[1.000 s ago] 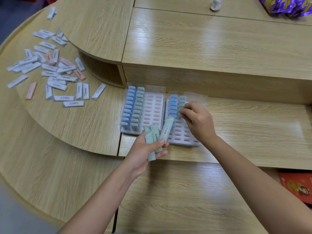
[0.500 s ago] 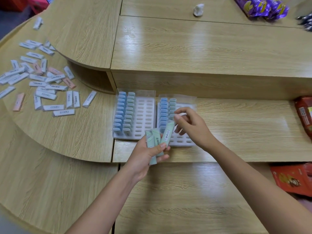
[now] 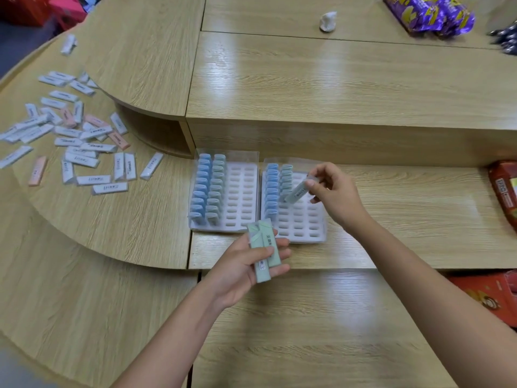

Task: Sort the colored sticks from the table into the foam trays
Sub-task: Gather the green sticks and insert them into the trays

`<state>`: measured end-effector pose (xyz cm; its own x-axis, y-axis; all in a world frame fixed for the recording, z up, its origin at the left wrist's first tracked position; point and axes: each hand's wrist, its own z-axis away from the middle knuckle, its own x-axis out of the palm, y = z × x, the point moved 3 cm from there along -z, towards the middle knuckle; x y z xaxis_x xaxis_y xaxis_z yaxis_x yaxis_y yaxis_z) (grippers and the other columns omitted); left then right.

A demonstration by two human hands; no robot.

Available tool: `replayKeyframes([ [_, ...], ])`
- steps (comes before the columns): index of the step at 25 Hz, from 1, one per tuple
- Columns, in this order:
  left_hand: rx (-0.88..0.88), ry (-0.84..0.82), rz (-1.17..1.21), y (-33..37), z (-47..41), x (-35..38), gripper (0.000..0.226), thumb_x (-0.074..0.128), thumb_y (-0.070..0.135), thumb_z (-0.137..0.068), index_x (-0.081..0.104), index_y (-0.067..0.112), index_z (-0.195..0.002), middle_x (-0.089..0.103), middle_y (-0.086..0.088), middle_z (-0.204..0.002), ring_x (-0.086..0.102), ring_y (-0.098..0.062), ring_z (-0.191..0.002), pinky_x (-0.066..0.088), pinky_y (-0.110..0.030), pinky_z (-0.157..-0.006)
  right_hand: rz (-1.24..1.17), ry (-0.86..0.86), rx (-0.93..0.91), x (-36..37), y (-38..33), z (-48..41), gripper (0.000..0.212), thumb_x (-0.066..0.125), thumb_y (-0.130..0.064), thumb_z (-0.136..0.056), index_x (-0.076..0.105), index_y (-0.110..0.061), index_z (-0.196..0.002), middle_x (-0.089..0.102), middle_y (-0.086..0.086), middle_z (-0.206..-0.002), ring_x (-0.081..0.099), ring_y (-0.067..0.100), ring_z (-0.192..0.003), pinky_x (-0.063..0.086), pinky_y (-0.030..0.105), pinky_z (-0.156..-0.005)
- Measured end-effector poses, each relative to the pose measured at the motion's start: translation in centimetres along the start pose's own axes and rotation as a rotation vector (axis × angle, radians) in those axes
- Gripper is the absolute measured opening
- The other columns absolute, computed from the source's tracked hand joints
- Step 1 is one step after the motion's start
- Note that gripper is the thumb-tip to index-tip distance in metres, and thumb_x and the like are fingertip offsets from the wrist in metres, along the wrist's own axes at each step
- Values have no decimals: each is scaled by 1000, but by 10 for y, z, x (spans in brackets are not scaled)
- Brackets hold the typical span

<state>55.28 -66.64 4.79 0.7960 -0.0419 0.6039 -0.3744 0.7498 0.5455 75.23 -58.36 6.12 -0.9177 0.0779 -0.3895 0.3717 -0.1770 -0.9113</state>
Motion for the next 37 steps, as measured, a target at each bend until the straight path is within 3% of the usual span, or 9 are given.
replayKeyframes([
  [7,-18,-14,-19,-1,3,-3,34,52,-2,-88,52,1,-122,66,-20,-113,64,-33,-106,53,-48,-87,189,-2,-108,21,24,3,6,62,-9,-87,58,-13,-87,59,0,-81,55,18,-75,53,41,-71],
  [12,-50,-38,-99,0,3,-2,41,59,11,-81,54,5,-121,67,-15,-114,64,-31,-107,52,-48,-89,394,17,-351,30,22,8,8,64,-7,-85,62,-11,-91,59,-4,-85,50,10,-75,40,22,-68],
  [16,-51,-36,-146,-1,1,-3,39,61,15,-82,56,7,-120,68,-14,-113,65,-29,-106,54,-44,-88,500,51,-505,38,20,9,9,65,-3,-83,64,-5,-92,62,3,-83,51,10,-73,36,16,-65],
  [19,-49,-18,-162,0,1,-5,36,60,14,-85,56,8,-120,69,-14,-112,65,-29,-105,54,-41,-88,519,78,-524,39,21,7,9,65,-3,-83,64,-4,-92,63,6,-83,56,17,-75,39,17,-64],
  [24,-52,-15,-134,-1,3,-8,38,62,14,-81,58,8,-118,69,-15,-109,65,-30,-104,55,-41,-87,511,90,-517,41,18,2,9,64,-3,-84,64,-3,-93,64,7,-83,60,21,-77,49,33,-63],
  [29,-36,33,-97,-1,2,-9,28,58,7,-88,61,10,-116,67,-10,-108,66,-32,-102,57,-38,-84,561,104,-584,41,18,4,7,65,-3,-83,63,-2,-90,63,7,-81,59,22,-73,48,32,-58],
  [34,-11,77,-97,-2,0,-12,32,58,3,-88,58,9,-120,65,-13,-111,67,-30,-101,56,-39,-84,610,91,-595,45,26,13,5,63,-2,-84,65,-1,-89,58,9,-87,54,21,-75,48,31,-54],
  [37,1,102,-94,-3,-1,-12,33,59,1,-87,58,8,-119,66,-13,-108,67,-29,-100,57,-38,-82,723,55,-601,44,25,17,19,52,-11,-90,67,-3,-99,58,13,-97,55,26,-77,45,30,-51],
])
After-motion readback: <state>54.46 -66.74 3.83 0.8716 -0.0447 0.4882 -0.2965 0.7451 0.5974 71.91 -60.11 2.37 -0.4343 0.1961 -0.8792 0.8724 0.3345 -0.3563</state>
